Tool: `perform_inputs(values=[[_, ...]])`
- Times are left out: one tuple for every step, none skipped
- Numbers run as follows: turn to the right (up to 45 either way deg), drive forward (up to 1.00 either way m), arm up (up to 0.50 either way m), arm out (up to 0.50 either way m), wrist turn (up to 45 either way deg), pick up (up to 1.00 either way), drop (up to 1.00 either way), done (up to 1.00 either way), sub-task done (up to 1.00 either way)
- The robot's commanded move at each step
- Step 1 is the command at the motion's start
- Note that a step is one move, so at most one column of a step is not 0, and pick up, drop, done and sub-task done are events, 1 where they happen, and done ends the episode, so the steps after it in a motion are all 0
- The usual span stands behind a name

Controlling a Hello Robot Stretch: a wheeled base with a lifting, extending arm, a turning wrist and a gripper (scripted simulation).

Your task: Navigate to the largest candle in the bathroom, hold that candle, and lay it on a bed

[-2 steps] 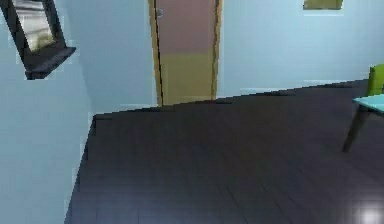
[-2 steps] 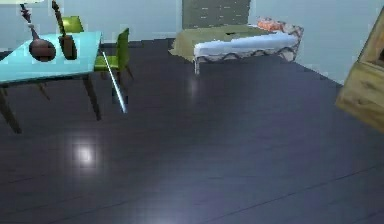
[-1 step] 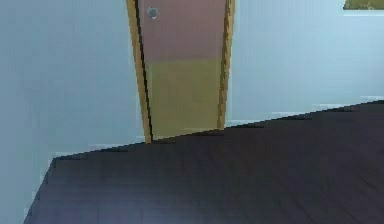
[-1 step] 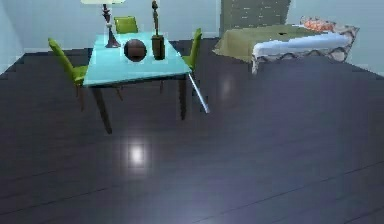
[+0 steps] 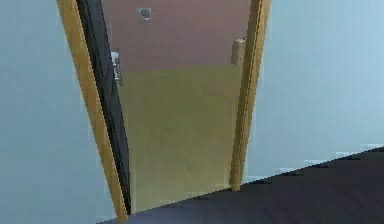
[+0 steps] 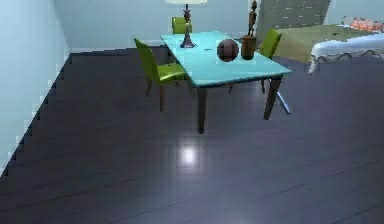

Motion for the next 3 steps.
perform_inputs(values=[[0.0, 0.95, 0.0, 0.0, 0.0, 0.0, 0.0, 0.0, 0.0], [-18.0, 0.0, 0.0, 0.0, 0.0, 0.0, 0.0, 0.0, 0.0], [0.0, 1.0, 0.0, 0.0, 0.0, 0.0, 0.0, 0.0, 0.0]])
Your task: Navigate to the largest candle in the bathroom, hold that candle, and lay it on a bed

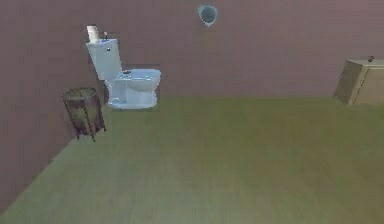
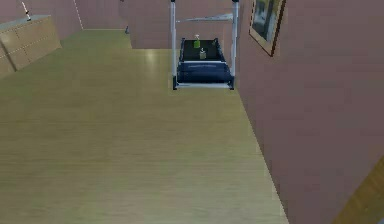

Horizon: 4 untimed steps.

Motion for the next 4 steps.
perform_inputs(values=[[-9.0, 0.0, 0.0, 0.0, 0.0, 0.0, 0.0, 0.0, 0.0], [0.0, 0.3, 0.0, 0.0, 0.0, 0.0, 0.0, 0.0, 0.0], [0.0, 1.0, 0.0, 0.0, 0.0, 0.0, 0.0, 0.0, 0.0], [0.0, 1.0, 0.0, 0.0, 0.0, 0.0, 0.0, 0.0, 0.0]])
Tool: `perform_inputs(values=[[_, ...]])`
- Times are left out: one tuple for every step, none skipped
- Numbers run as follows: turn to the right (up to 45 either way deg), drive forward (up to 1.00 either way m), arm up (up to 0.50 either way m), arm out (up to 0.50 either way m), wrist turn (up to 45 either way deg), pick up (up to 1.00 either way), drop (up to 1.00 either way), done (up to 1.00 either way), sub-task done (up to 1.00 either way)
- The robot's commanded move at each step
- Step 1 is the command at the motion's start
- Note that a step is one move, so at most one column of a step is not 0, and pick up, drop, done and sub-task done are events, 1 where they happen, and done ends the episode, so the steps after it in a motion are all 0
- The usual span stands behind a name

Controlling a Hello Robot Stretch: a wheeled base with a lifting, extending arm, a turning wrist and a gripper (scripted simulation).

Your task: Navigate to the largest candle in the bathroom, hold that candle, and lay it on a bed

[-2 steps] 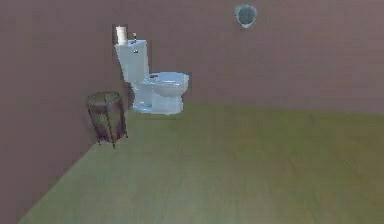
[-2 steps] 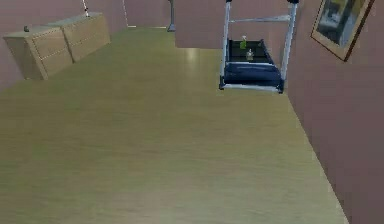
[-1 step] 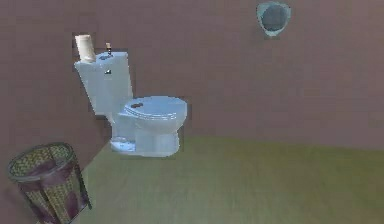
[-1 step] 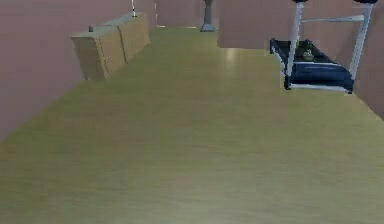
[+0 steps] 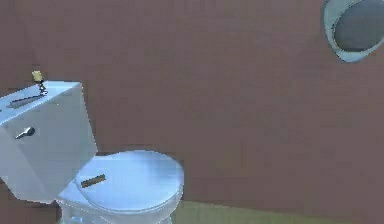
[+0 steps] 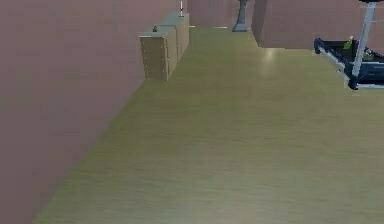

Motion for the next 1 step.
perform_inputs(values=[[0.0, 0.4, 0.0, 0.0, 0.0, 0.0, 0.0, 0.0, 0.0]])
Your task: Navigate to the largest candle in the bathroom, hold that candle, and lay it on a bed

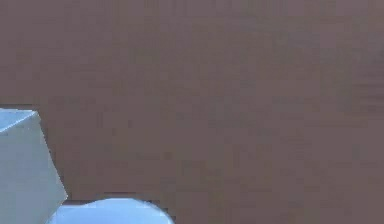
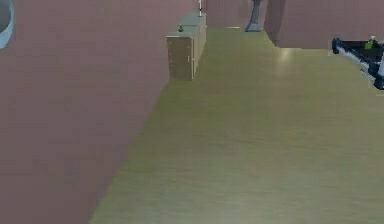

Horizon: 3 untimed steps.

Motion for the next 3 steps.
perform_inputs(values=[[-45.0, 0.0, 0.0, 0.0, 0.0, 0.0, 0.0, 0.0, 0.0], [-45.0, 0.0, 0.0, 0.0, 0.0, 0.0, 0.0, 0.0, 0.0], [-45.0, 0.0, 0.0, 0.0, 0.0, 0.0, 0.0, 0.0, 0.0]])
